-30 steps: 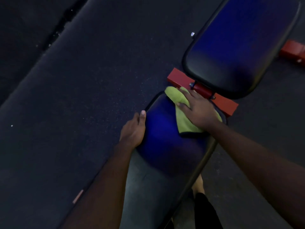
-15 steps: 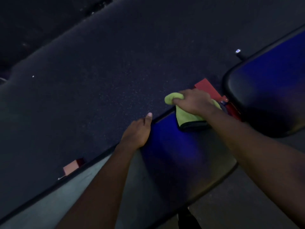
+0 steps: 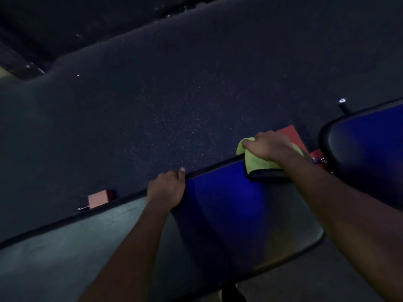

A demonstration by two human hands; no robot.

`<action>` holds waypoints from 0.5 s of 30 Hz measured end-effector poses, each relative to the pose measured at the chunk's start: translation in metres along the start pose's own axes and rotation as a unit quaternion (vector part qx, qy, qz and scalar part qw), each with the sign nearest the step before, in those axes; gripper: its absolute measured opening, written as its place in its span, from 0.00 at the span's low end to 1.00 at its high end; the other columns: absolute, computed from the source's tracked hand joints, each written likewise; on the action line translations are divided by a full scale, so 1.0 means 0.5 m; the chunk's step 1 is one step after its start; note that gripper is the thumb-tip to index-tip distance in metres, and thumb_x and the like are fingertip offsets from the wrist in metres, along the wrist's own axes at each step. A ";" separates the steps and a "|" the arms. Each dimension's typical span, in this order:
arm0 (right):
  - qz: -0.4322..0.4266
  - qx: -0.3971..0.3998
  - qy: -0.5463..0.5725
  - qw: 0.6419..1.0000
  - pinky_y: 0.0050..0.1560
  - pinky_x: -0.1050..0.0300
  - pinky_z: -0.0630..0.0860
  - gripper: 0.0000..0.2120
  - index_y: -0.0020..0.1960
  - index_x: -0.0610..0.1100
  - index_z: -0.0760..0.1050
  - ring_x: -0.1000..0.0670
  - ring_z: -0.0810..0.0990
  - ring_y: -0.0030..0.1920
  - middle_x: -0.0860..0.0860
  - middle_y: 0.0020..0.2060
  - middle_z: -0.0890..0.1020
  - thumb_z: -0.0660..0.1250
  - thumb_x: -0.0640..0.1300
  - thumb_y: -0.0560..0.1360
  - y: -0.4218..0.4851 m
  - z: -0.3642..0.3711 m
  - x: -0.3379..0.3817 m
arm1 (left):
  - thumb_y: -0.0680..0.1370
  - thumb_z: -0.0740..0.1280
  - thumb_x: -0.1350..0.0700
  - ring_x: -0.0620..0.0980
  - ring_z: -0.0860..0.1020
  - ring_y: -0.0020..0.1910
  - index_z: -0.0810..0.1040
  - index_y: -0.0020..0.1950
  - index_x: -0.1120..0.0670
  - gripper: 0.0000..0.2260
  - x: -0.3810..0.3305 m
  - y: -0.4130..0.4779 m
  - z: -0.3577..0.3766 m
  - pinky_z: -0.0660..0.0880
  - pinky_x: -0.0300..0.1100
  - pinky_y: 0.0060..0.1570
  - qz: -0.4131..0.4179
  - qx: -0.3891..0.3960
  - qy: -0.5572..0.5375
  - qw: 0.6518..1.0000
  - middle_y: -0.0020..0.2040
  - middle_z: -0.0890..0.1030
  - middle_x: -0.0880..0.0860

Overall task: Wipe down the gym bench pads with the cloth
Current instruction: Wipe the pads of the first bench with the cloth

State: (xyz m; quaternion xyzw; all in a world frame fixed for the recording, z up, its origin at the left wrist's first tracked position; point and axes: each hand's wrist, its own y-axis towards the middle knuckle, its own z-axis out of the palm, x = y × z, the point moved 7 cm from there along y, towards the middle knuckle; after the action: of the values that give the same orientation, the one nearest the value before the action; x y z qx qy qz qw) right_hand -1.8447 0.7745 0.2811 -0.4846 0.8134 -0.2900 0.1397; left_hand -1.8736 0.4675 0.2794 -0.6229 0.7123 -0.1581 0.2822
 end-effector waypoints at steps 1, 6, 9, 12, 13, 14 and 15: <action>-0.021 -0.006 -0.023 0.999 0.57 0.47 0.69 0.33 0.69 0.44 0.74 0.40 0.75 0.65 0.42 0.67 0.77 0.51 0.66 0.79 -0.008 -0.003 0.031 | 0.85 0.47 0.42 0.59 0.78 0.54 0.77 0.51 0.55 0.24 0.014 0.002 0.001 0.71 0.54 0.61 -0.007 -0.006 0.010 1.000 0.54 0.81 0.60; -0.191 0.002 -0.054 0.980 0.52 0.49 0.71 0.27 0.56 0.46 0.80 0.43 0.79 0.57 0.44 0.55 0.82 0.52 0.64 0.80 -0.078 0.039 0.241 | 0.86 0.46 0.48 0.59 0.78 0.55 0.76 0.61 0.55 0.22 0.054 -0.018 -0.014 0.69 0.54 0.59 -0.008 -0.043 0.046 0.998 0.56 0.80 0.59; -0.213 -0.010 -0.012 0.977 0.53 0.49 0.73 0.28 0.61 0.48 0.79 0.42 0.79 0.57 0.45 0.54 0.82 0.52 0.66 0.80 -0.092 0.033 0.234 | 0.86 0.46 0.50 0.60 0.76 0.58 0.73 0.67 0.53 0.20 0.077 -0.024 -0.020 0.69 0.55 0.61 -0.035 -0.042 0.042 0.998 0.60 0.79 0.58; -0.139 0.003 -0.019 0.990 0.64 0.44 0.71 0.32 0.68 0.46 0.76 0.42 0.78 0.61 0.43 0.60 0.81 0.51 0.68 0.80 -0.054 0.009 0.127 | 0.85 0.47 0.48 0.60 0.78 0.57 0.78 0.58 0.54 0.21 0.096 -0.021 -0.021 0.67 0.55 0.63 -0.036 -0.046 0.047 0.997 0.57 0.81 0.58; -0.104 0.008 -0.027 0.994 0.66 0.43 0.68 0.33 0.68 0.45 0.75 0.41 0.77 0.63 0.43 0.63 0.80 0.50 0.69 0.80 -0.041 0.004 0.099 | 0.85 0.48 0.47 0.59 0.78 0.56 0.78 0.56 0.54 0.21 0.101 -0.020 -0.022 0.66 0.55 0.63 -0.030 -0.056 0.040 0.997 0.56 0.82 0.59; -0.077 0.013 -0.033 0.996 0.66 0.43 0.67 0.34 0.68 0.45 0.75 0.40 0.76 0.64 0.43 0.65 0.79 0.50 0.69 0.80 -0.031 0.002 0.089 | 0.85 0.48 0.47 0.59 0.78 0.55 0.79 0.54 0.55 0.21 0.108 -0.020 -0.024 0.67 0.55 0.63 -0.028 -0.063 0.035 0.997 0.55 0.82 0.58; -0.061 0.018 -0.039 0.997 0.64 0.43 0.67 0.34 0.68 0.45 0.75 0.41 0.76 0.64 0.43 0.65 0.78 0.50 0.69 0.79 -0.027 0.004 0.094 | 0.85 0.48 0.47 0.59 0.78 0.55 0.79 0.54 0.55 0.21 0.115 -0.021 -0.025 0.67 0.55 0.62 -0.024 -0.065 0.039 0.997 0.55 0.82 0.58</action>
State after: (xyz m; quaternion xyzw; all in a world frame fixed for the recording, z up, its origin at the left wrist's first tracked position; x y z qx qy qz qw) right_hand -1.8574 0.7283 0.2903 -0.5417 0.7710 -0.2933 0.1617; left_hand -1.8767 0.4080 0.2837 -0.6502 0.7162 -0.1426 0.2096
